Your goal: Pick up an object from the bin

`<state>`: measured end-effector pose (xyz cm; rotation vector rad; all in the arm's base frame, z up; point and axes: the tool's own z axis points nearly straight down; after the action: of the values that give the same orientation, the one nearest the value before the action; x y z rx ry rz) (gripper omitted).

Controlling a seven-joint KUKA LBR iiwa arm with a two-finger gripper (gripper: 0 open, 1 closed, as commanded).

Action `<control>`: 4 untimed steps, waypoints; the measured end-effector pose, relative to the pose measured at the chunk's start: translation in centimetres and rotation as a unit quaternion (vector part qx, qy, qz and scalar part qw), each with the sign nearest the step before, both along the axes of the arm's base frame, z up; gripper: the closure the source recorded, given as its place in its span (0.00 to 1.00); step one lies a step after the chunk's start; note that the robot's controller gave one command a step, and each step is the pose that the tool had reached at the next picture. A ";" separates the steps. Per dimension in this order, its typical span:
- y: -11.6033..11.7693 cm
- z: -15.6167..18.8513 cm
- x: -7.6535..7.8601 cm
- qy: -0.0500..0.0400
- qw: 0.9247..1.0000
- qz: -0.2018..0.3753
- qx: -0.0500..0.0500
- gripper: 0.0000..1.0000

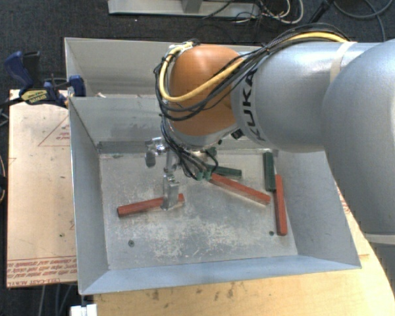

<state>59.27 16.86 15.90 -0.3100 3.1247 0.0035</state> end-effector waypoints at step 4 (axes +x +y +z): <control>0.4 -8.8 -2.3 -0.001 0.997 0.080 0.000 1.00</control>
Offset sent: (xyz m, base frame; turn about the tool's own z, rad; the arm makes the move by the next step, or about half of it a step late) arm -0.0077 0.0032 -0.0890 -0.1811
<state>57.00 17.21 7.10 -0.5601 3.0889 0.0030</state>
